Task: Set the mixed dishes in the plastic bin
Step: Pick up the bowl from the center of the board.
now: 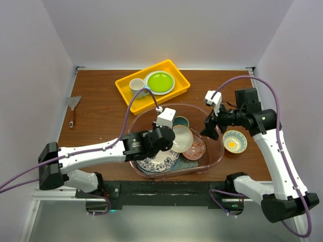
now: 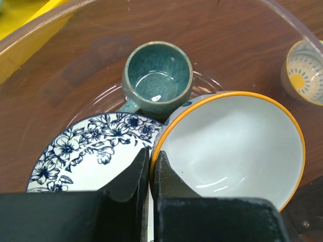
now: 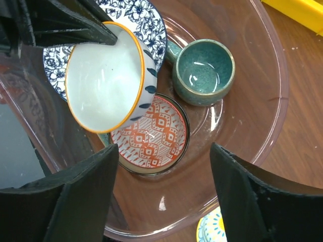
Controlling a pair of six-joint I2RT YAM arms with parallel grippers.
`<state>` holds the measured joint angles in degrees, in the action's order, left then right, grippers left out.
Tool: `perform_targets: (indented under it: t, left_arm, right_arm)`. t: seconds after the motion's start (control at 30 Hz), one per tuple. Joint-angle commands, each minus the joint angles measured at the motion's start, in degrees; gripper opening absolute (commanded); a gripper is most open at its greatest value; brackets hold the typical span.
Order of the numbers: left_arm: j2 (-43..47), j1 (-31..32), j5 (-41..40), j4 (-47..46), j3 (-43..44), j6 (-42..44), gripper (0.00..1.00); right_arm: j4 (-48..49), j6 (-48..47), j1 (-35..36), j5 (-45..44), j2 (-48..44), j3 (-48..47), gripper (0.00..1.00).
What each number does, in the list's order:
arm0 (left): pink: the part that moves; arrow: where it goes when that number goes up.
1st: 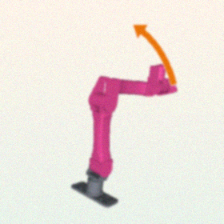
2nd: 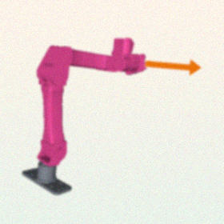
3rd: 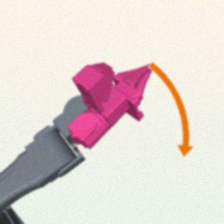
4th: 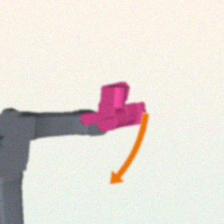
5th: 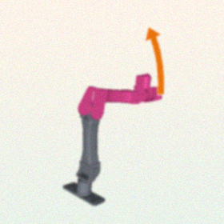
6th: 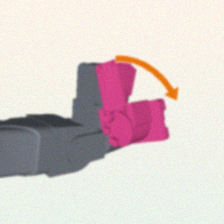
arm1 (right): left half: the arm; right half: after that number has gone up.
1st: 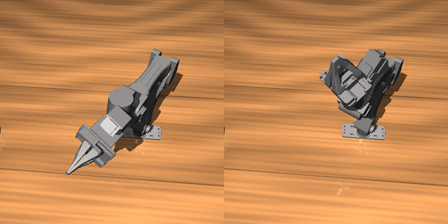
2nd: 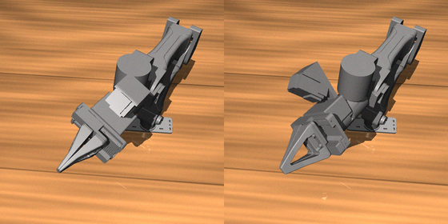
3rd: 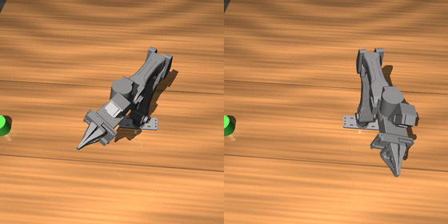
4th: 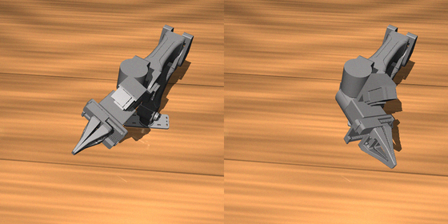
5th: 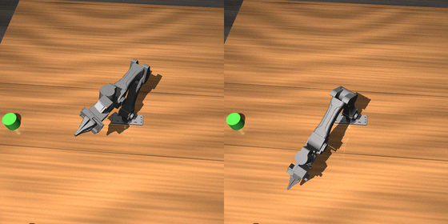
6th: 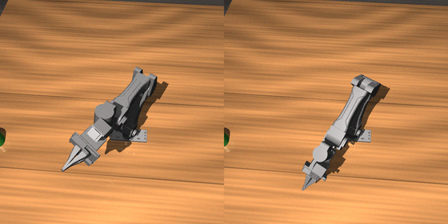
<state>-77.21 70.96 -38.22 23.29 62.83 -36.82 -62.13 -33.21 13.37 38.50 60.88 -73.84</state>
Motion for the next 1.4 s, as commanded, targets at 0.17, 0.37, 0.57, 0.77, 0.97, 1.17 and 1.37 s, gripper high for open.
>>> perform_targets:
  t: [0.17,0.37,0.57,0.77,0.97,1.17,1.37]
  left_arm:
    - [4.3,-2.5,4.9,-6.9,-3.1,0.3,0.00]
    - [4.6,-3.5,7.5,-8.3,-4.9,0.6,0.00]
    - [4.6,-4.2,10.4,-10.4,-6.5,1.5,0.00]
    - [4.4,-4.5,12.6,-12.2,-7.6,2.4,0.00]
    - [3.9,-4.6,14.7,-13.5,-8.2,3.4,0.00]
    - [3.5,-4.6,16.0,-15.0,-8.6,4.2,0.00]
    - [2.7,-4.7,17.8,-16.6,-8.9,5.5,0.00]
  right_arm:
    - [1.6,-0.3,-1.6,-0.3,-3.0,1.1,0.88]
    - [3.0,0.7,-3.2,0.0,-3.9,1.8,0.92]
    - [4.6,1.9,-5.2,0.1,-4.9,2.9,0.94]
    - [6.1,3.1,-7.4,0.8,-5.6,3.6,0.94]
    - [7.2,3.8,-9.1,1.6,-6.0,4.3,0.95]
    - [7.7,4.1,-9.8,1.8,-6.5,4.6,0.95]
    - [8.1,4.3,-10.3,1.9,-6.8,5.0,0.96]
